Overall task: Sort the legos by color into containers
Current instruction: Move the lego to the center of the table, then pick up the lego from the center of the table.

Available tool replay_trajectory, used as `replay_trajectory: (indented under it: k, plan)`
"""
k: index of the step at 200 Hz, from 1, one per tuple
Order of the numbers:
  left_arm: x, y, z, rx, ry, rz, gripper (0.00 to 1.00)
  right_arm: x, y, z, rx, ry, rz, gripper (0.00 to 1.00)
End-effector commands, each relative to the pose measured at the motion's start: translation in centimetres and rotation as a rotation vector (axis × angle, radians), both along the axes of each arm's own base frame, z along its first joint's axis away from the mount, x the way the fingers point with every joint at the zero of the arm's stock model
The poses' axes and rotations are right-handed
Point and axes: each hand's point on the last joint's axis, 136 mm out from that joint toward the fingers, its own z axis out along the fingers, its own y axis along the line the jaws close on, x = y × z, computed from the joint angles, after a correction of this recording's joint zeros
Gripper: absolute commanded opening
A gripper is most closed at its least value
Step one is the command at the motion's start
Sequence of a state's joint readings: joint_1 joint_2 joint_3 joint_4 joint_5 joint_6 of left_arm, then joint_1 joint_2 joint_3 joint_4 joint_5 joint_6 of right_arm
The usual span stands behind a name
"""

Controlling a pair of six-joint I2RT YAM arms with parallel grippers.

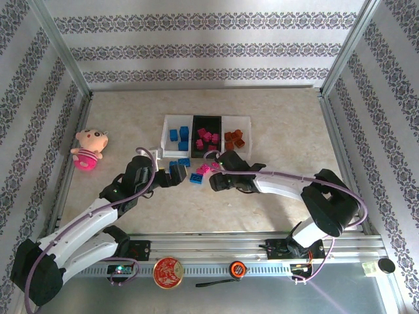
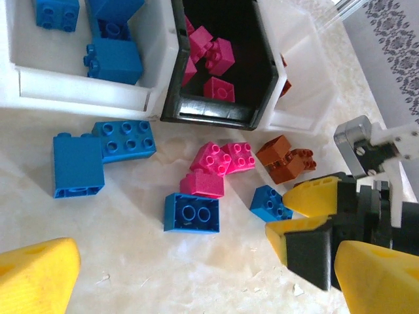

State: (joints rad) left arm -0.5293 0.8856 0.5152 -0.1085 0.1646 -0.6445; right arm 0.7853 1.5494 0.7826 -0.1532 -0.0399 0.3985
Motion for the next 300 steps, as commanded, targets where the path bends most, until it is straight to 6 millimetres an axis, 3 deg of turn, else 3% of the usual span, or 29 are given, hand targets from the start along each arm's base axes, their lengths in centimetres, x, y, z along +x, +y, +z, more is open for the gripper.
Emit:
replay_trajectory:
  k: [1,27,59,148,160,202,232,259,285,300]
  plan:
    - [-0.4,0.3,-0.2,0.004,0.012,0.015,1.0,-3.7,1.3,-1.2,0.016,0.107,0.063,0.63]
    - [-0.4,0.2,-0.2,0.005,0.012,0.008,1.0,-3.9,1.6,1.2,0.006,0.031,0.088,0.67]
    - [-0.4,0.3,-0.2,0.012,0.014,0.012,1.0,-2.3,-0.4,2.8,-0.103,-0.065,0.066,0.7]
    - [-0.6,0.5,-1.1,0.038,0.038,0.014,1.0,-1.3,-0.7,-2.9,-0.338,0.016,0.171,0.7]
    - [-0.6,0.5,-1.2,0.045,0.041,0.01,1.0,-1.3,-0.7,-3.4,-0.35,0.025,0.172,0.66]
    - [-0.7,0.5,-1.1,0.058,0.036,-0.002,1.0,-1.5,0.1,-3.0,-0.31,0.022,0.194,0.4]
    - [-0.7,1.6,-0.7,0.098,0.027,0.034,1.0,-1.8,2.4,-0.4,-0.166,-0.005,0.243,0.27]
    - [-1.1,3.6,-0.4,0.151,0.008,0.107,1.0,-0.8,5.7,5.0,0.012,-0.092,0.273,0.24]
    - [-1.7,5.7,-0.7,0.192,0.003,0.186,1.0,1.8,8.9,9.8,0.151,-0.171,0.28,0.23]
    - [-2.0,6.1,-0.7,0.179,-0.002,0.202,1.0,4.2,10.3,11.1,0.173,-0.209,0.26,0.23]
